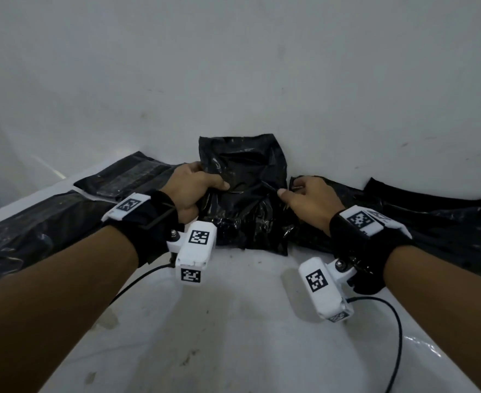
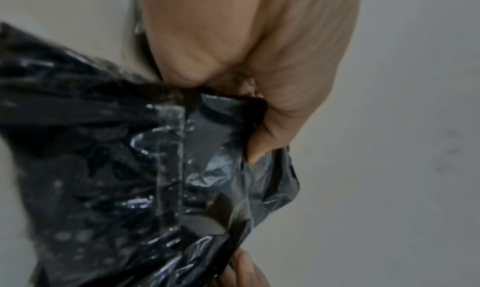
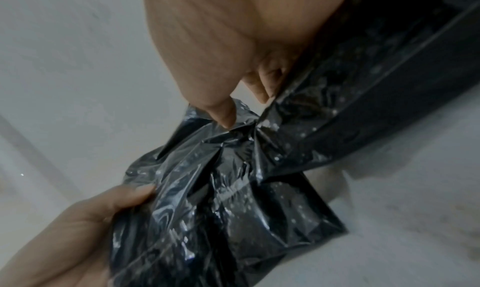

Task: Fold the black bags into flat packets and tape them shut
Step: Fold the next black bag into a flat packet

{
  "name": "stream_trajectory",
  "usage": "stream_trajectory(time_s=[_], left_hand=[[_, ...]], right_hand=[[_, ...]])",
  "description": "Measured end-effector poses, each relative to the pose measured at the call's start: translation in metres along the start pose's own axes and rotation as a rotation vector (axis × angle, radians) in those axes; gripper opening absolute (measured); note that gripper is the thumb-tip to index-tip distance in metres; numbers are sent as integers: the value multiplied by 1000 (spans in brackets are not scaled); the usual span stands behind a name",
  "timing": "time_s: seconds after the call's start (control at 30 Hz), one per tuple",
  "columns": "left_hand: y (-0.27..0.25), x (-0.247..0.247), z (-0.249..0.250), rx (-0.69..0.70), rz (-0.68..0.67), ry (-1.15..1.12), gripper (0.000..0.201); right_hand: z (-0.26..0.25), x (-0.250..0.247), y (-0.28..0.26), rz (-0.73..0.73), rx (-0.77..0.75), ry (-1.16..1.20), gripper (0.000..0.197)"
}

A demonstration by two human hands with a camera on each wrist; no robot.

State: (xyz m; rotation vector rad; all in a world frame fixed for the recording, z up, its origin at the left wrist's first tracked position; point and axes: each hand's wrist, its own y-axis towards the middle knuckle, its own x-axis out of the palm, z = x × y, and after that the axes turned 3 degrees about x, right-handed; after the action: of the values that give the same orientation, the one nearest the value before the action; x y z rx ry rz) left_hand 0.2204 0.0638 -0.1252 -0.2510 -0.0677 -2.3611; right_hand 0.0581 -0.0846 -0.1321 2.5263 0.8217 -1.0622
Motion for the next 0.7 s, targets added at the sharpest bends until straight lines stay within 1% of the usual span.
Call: stream_trajectory(time_s=[0.03, 0.1, 0.13, 0.23, 0.3, 0.37, 0.43, 0.5, 0.6, 0.63, 0.7], left_hand=[[-8, -3, 5, 26, -31, -17, 33], [-24, -11, 16, 84, -69, -44, 35], [-33, -15, 23, 105, -80, -58, 37], [-60, -27, 43, 150, -121, -78, 46], [-81, -33, 55, 170, -145, -61, 54], [-100, -36, 63, 180, -175, -54, 56], [-125, -37, 73, 195, -204, -86, 53], [-151, -39, 80, 207, -225, -117, 49], [-183, -42, 86, 212, -237, -122, 42], [-194, -43, 87, 210, -236, -117, 42], [-213, -44, 88, 201, -219, -115, 48]], right_hand=[[-3, -2, -3, 1, -10, 51, 44], [-11, -6, -10, -5, -11, 179, 53], [-16, -9, -14, -27, 6, 259, 54], [-34, -21, -39, -164, 56, 548, 35], [-43, -30, -58, -267, 54, 674, 32], [-48, -33, -75, -316, 42, 790, 28], [-55, -38, -99, -330, 19, 920, 17], [-62, -42, -123, -337, 0, 1005, 12], [-65, -48, -155, -315, -17, 1075, 12], [-66, -50, -166, -307, -12, 1096, 14], [-66, -54, -188, -284, -7, 1122, 12]])
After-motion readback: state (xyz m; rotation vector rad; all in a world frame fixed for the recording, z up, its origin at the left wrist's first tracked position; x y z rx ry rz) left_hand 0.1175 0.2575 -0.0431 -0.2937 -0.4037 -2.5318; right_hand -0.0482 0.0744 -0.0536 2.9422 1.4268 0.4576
